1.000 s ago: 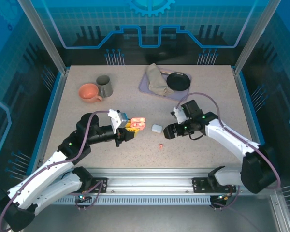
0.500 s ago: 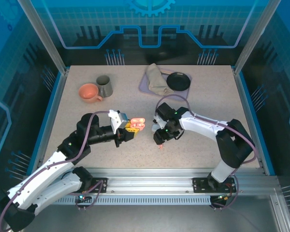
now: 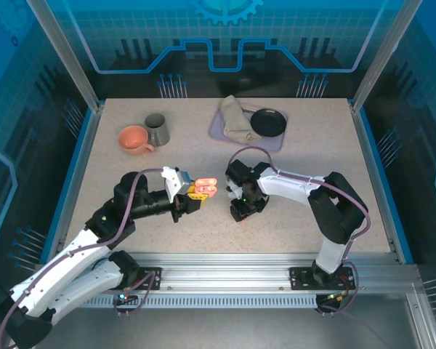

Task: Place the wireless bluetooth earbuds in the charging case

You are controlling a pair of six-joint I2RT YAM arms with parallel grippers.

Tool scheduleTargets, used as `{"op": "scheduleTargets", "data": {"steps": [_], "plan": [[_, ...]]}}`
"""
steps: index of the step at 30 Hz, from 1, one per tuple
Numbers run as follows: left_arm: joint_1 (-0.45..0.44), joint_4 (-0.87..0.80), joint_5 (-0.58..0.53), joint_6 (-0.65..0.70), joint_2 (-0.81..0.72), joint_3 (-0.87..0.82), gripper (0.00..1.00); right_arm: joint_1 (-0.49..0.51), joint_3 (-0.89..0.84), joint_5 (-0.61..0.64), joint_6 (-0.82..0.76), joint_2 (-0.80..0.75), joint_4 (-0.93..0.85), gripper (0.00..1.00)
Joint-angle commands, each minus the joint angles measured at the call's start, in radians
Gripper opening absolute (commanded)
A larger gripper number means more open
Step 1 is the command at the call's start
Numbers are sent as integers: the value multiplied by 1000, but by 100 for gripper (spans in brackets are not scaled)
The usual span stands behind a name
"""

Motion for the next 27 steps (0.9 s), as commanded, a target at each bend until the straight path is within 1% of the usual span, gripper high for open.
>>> {"op": "scheduleTargets", "data": {"steps": [1, 16, 27], "plan": [[-6, 2, -8, 13, -17, -14, 0, 19, 30, 2, 18, 28, -32, 44], [-6, -1, -10, 12, -23, -19, 0, 39, 39, 3, 28, 81, -33, 38], [-6, -2, -9, 9, -25, -19, 0, 39, 32, 10, 36, 99, -30, 30]]}}
